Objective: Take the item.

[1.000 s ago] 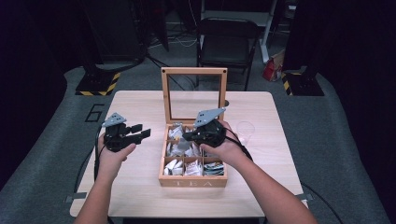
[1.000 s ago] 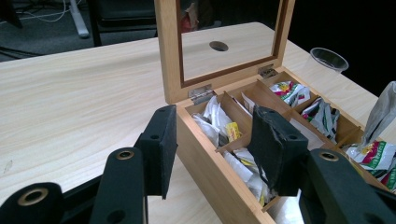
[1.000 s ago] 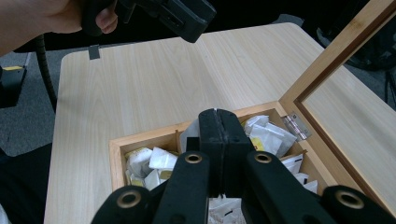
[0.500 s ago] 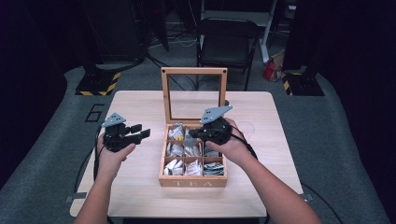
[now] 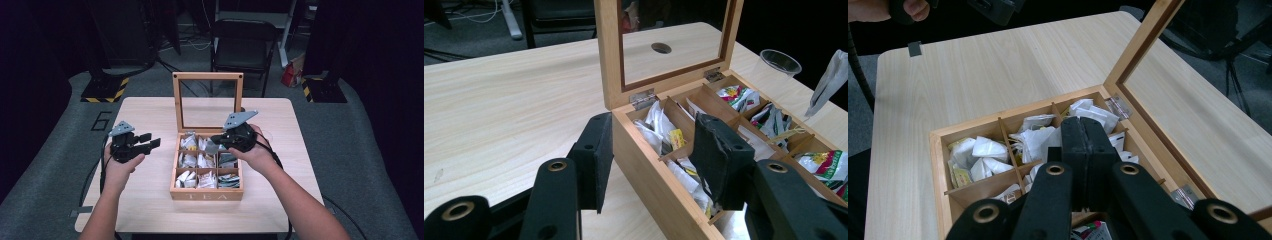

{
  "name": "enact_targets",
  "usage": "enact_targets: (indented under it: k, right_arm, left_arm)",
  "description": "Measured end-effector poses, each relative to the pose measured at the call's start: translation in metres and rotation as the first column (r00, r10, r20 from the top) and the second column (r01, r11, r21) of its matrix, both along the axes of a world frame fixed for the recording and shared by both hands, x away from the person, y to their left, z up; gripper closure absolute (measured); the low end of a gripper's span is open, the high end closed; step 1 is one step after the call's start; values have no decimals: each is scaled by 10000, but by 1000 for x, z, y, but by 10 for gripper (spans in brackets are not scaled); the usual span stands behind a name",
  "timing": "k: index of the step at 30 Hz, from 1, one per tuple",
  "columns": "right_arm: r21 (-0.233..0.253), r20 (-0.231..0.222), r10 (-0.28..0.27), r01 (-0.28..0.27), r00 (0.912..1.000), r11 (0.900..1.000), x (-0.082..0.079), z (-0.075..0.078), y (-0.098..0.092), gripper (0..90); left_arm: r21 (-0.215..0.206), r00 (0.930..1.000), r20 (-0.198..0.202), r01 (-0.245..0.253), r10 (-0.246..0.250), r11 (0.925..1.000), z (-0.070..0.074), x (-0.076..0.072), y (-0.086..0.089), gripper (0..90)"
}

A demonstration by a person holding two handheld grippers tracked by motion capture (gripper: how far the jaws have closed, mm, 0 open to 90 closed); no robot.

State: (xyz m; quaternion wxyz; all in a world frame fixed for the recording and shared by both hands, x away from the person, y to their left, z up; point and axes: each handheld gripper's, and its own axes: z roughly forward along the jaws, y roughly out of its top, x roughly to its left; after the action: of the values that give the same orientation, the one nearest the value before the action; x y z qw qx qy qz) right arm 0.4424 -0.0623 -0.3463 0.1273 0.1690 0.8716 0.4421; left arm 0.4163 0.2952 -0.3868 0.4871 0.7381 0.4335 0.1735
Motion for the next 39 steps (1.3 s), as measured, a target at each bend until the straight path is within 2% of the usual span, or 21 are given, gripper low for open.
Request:
enact_targets:
  k: [18, 26, 39]
  right_arm:
    - [7, 125, -597, 597, 9981, 9982, 8, 8, -22, 900]
    - [-23, 180, -967, 967, 9952, 9953, 15, 14, -34, 900]
    - [-152, 335, -1729, 1735, 9844, 9847, 23, 22, -55, 900]
  left_arm:
    - [130, 9998, -110, -174, 175, 9998, -1, 1, -1, 428]
    - [133, 9998, -128, -178, 180, 9998, -2, 1, 0, 426]
    - [74, 9997, -137, -225, 226, 9997, -2, 1, 0, 426]
